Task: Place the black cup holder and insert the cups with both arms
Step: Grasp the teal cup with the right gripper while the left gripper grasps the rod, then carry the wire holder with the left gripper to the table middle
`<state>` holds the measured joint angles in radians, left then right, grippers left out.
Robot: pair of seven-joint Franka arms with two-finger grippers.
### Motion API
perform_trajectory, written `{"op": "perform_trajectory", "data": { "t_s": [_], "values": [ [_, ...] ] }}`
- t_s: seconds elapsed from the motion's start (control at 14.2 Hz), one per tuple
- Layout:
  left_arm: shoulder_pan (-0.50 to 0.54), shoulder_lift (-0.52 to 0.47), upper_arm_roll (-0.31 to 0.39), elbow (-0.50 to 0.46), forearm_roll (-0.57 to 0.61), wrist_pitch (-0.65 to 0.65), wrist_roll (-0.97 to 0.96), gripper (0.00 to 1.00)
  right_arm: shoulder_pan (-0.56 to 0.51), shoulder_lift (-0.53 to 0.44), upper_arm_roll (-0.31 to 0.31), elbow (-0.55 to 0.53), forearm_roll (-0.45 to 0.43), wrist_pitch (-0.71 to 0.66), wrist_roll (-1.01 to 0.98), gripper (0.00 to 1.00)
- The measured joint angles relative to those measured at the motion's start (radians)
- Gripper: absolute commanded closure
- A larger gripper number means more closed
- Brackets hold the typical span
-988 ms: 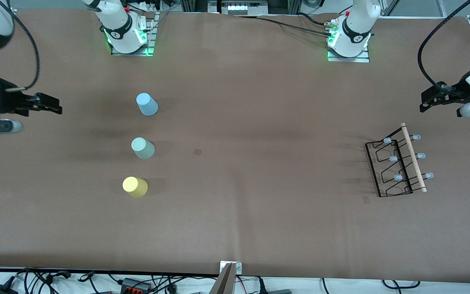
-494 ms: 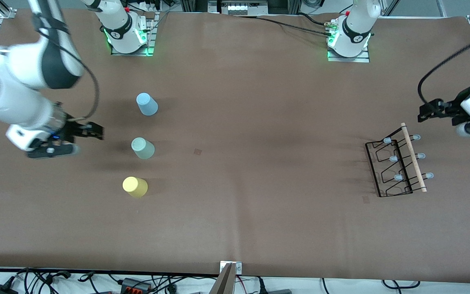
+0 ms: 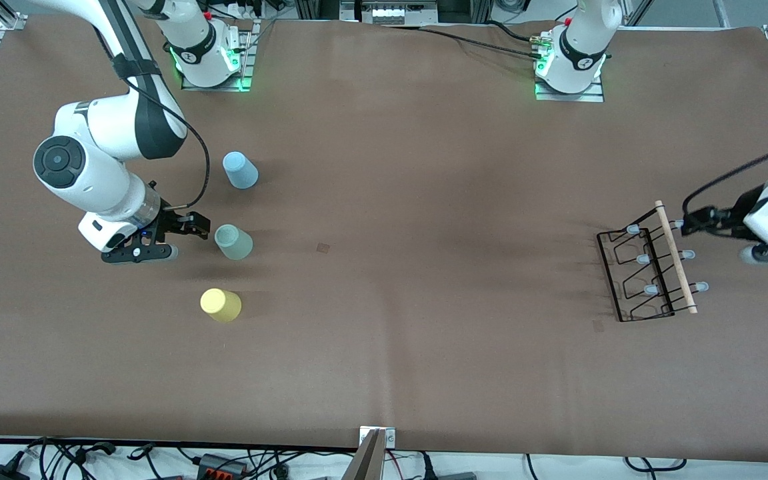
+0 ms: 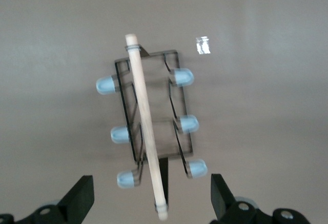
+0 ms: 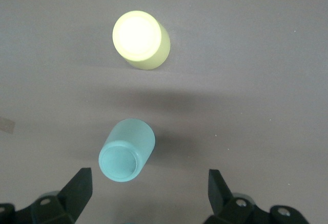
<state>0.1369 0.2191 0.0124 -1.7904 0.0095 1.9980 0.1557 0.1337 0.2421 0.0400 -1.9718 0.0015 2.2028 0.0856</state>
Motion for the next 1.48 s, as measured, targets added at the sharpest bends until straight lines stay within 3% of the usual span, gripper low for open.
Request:
{"op": "perform_trajectory", "data": {
  "t_s": [0.14,0.28,0.42,0.49,0.71,1.06,1.27,1.48],
  "values": [
    [0.008,0.016,0.000,-0.112,0.000,0.195,-0.007,0.16,0.009,0.000,0.001,-0.004,0.000,0.008,0.026,0.00],
    [0.008,0.020,-0.001,-0.191,0.000,0.302,-0.011,0.36,0.027,0.001,0.001,-0.029,0.000,0.041,0.054,0.00],
    [0.008,0.024,-0.002,-0.218,0.000,0.320,-0.012,0.52,0.047,0.002,0.003,-0.062,0.000,0.085,0.084,0.00],
    [0.008,0.027,-0.002,-0.222,0.000,0.320,-0.012,0.56,0.056,0.006,0.003,-0.074,0.000,0.103,0.100,0.00],
    [0.008,0.042,-0.002,-0.224,0.000,0.321,-0.013,0.82,0.070,0.029,0.003,-0.107,0.000,0.167,0.147,0.00],
    [0.009,0.046,-0.002,-0.218,0.001,0.327,-0.016,0.99,0.080,0.045,0.001,-0.151,0.000,0.229,0.164,0.00],
    [0.008,0.045,-0.005,-0.186,0.002,0.322,-0.016,0.99,0.078,0.057,-0.002,-0.186,0.000,0.310,0.166,0.00],
    [0.000,0.043,-0.020,-0.087,0.002,0.189,-0.015,0.99,0.078,0.075,-0.002,-0.233,0.000,0.401,0.168,0.00]
  ]
}}
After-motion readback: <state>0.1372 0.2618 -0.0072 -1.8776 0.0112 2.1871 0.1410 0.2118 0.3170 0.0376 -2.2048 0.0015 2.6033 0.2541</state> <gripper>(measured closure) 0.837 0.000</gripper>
